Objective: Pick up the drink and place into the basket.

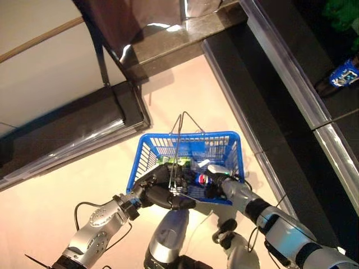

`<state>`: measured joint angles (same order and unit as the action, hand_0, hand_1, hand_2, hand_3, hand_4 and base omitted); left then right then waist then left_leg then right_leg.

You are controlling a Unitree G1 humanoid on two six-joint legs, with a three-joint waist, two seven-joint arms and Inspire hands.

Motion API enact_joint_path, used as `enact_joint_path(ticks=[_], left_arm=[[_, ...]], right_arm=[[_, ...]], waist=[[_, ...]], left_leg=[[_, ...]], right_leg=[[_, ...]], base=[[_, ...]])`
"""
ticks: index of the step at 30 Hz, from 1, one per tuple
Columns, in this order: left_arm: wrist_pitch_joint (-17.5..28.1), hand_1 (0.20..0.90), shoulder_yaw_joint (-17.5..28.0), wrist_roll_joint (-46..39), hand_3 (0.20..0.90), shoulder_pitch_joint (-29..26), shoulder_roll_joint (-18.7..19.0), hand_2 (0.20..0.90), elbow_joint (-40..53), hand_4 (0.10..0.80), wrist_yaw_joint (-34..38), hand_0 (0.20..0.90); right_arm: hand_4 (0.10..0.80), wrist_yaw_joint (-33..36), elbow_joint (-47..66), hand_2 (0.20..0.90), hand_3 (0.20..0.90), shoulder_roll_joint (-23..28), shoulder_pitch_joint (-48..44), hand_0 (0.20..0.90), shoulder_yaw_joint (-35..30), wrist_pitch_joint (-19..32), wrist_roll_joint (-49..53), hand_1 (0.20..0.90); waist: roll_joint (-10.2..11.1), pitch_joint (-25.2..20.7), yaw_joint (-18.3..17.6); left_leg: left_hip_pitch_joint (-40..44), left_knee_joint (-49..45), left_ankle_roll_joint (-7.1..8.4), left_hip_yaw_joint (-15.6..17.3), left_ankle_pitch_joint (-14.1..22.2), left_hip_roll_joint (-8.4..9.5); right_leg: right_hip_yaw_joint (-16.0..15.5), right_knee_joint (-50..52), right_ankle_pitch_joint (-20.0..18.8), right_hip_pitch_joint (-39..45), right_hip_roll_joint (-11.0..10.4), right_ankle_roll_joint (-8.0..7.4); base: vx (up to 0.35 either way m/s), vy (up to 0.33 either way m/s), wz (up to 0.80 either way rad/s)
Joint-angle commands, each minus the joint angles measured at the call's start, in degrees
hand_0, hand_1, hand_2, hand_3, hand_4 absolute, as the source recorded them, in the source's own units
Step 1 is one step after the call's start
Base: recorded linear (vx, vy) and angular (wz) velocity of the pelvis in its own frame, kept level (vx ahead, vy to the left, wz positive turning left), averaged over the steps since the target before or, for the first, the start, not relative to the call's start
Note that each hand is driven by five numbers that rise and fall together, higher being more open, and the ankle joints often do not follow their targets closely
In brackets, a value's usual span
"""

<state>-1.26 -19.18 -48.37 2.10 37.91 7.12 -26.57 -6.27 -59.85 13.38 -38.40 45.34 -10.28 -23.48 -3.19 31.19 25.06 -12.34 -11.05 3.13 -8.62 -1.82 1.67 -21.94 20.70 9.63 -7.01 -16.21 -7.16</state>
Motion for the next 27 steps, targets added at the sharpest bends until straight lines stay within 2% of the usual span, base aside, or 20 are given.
enact_joint_path(ticks=[1,3,4,11,16,21,24,27], left_arm=[[10.92,0.300,9.99,-10.60,0.200,-5.30,-3.92,0.300,23.12,0.100,-3.90,0.300],[10.60,0.300,9.96,-10.51,0.200,-5.45,-4.05,0.300,23.08,0.100,-3.68,0.300],[10.46,0.300,9.96,-10.61,0.200,-5.45,-4.02,0.300,23.21,0.100,-3.49,0.300],[10.27,0.300,9.92,-10.49,0.200,-5.15,-4.53,0.300,22.69,0.100,-2.81,0.300],[10.46,0.300,10.47,-10.05,0.200,-4.65,-4.20,0.300,22.18,0.100,-2.53,0.300],[13.16,0.300,11.78,-9.28,0.200,-2.81,-3.63,0.300,19.68,0.100,-2.92,0.300],[15.18,0.300,12.12,-7.98,0.200,-1.32,-3.93,0.300,18.38,0.100,-2.57,0.300],[16.11,0.300,12.29,-7.56,0.200,-0.59,-4.08,0.300,17.51,0.100,-2.01,0.300]], right_arm=[[0.353,-2.40,-1.77,0.516,0.453,0.94,2.08,0.516,3.33,1.29,1.31,0.516],[0.495,-2.48,-1.95,0.639,0.595,0.77,1.97,0.639,3.20,1.21,1.02,0.639],[0.800,-2.27,-2.02,0.900,0.900,0.92,1.96,0.900,3.05,0.95,1.02,0.900],[0.800,2.06,-0.33,0.900,0.900,1.55,2.20,0.900,1.82,1.14,3.58,0.900],[0.800,7.26,7.31,0.900,0.900,4.18,1.15,0.900,0.34,0.65,6.90,0.900],[0.800,9.79,29.63,0.900,0.900,11.84,2.48,0.900,-1.06,-4.82,8.12,0.900],[0.800,10.64,41.00,0.900,0.900,16.74,4.43,0.900,-3.92,-5.09,7.96,0.900],[0.800,11.36,47.16,0.900,0.900,19.72,5.37,0.900,-6.27,-4.40,9.23,0.900]], waist=[[-1.71,-1.81,-0.30],[-1.63,-1.87,-0.29],[-1.60,-1.85,-0.31],[-1.26,-2.00,-0.79],[-0.65,-1.80,-1.39],[0.70,-1.40,-3.56],[1.21,-1.40,-5.22],[1.39,-1.40,-6.21]], left_leg=[[-2.21,-2.84,-1.16,-2.39,0.27,1.93],[-2.15,-2.82,-1.15,-2.42,0.23,1.97],[-2.16,-2.83,-1.15,-2.42,0.22,1.98],[-1.67,-2.49,-1.17,-2.16,0.25,1.72],[-1.25,-2.50,-1.02,-2.04,0.37,1.35],[-0.63,-2.22,-0.88,-1.20,0.50,0.54],[-0.49,-2.23,-1.03,-0.45,0.70,0.09],[-0.38,-2.33,-1.15,0.06,0.89,-0.12]], right_leg=[[-2.32,-2.47,-5.65,1.75,1.82,3.13],[-2.26,-2.64,-5.68,1.92,1.91,3.15],[-2.24,-2.67,-5.70,1.94,1.93,3.12],[-1.96,-3.02,-5.75,2.34,2.26,3.12],[-1.77,-3.20,-5.81,2.79,2.54,3.10],[-0.77,-3.46,-5.81,2.88,3.20,3.16],[0.08,-3.37,-5.69,2.51,3.46,3.22],[0.67,-3.30,-5.60,2.34,3.63,3.26]], base=[[0.044,0.009,0.01],[0.018,0.007,0.00],[0.000,0.000,0.00],[0.000,0.000,0.00],[0.000,0.000,0.00],[0.000,0.001,-0.02],[-0.005,0.023,-0.04],[-0.006,0.032,-0.08]])
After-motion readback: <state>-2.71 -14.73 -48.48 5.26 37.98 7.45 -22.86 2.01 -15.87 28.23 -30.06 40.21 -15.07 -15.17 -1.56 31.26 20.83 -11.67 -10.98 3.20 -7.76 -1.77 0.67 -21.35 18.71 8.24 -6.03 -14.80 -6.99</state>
